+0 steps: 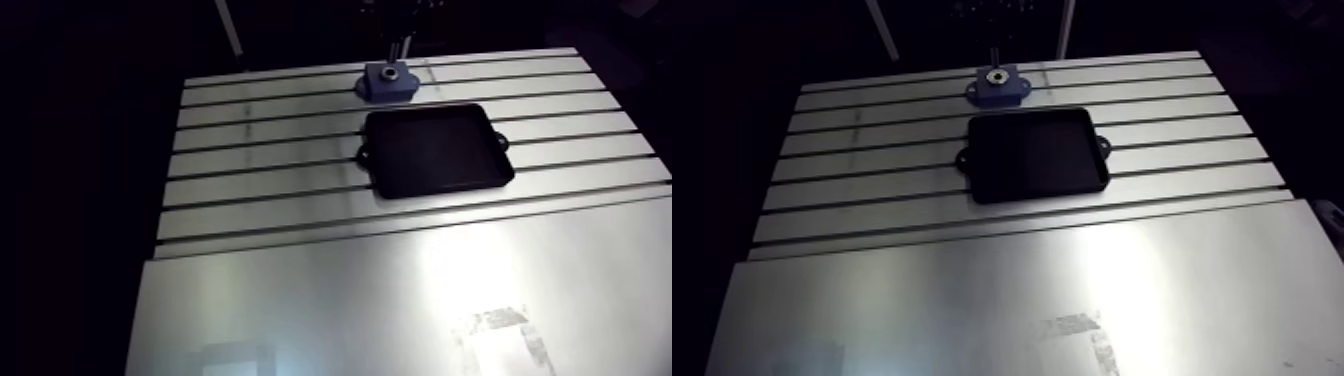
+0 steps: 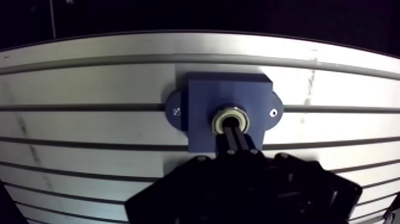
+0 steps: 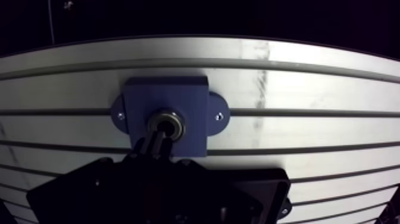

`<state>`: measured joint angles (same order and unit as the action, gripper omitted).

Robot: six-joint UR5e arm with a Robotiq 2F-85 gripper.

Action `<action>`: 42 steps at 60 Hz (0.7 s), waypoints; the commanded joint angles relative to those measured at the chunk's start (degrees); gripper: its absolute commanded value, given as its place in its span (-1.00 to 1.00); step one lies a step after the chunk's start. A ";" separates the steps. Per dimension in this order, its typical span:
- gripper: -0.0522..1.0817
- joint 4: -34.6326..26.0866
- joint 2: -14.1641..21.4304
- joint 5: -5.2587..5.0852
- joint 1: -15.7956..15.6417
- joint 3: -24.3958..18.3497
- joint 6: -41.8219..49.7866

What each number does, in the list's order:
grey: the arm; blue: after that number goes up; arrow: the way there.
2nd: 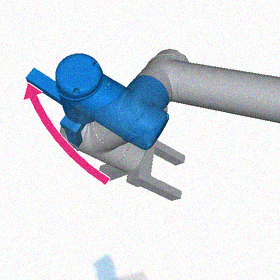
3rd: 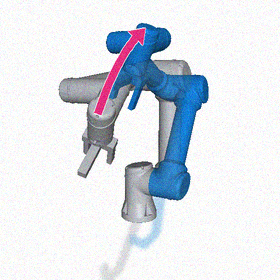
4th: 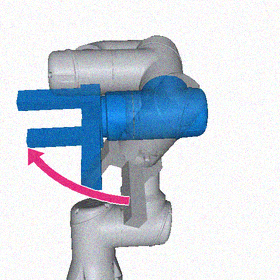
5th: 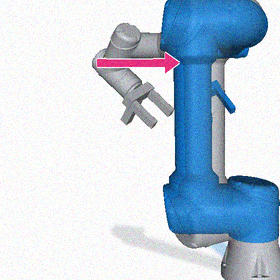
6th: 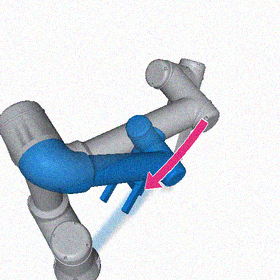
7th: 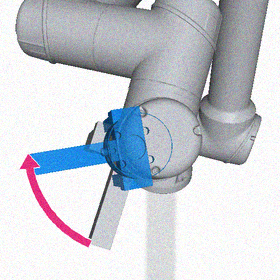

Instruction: Pick up the bearing and press it into the housing until flush.

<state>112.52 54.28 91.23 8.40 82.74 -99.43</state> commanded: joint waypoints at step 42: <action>0.99 1.87 -0.63 -0.13 0.20 1.15 -0.19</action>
<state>113.70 53.88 91.10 8.59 83.65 -99.61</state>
